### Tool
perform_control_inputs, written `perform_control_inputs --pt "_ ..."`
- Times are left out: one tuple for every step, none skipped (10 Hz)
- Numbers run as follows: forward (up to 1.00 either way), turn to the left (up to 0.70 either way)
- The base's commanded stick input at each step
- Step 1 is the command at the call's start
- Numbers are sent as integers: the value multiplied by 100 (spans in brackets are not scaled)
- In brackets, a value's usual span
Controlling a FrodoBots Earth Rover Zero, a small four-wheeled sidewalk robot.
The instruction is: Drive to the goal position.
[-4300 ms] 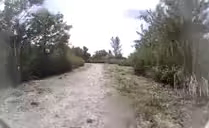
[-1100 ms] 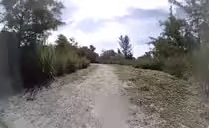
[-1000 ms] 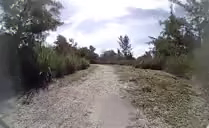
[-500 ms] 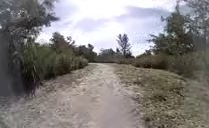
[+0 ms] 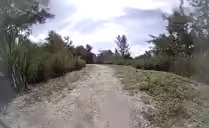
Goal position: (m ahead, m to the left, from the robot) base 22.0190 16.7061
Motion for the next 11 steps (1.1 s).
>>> perform_control_inputs --pt "85 0" --pt "85 0" --pt "85 0" --pt "85 0" --pt "85 0" --pt "85 0" --pt "85 0" --pt "85 0" --pt "85 0" --pt "85 0" --pt "85 0"
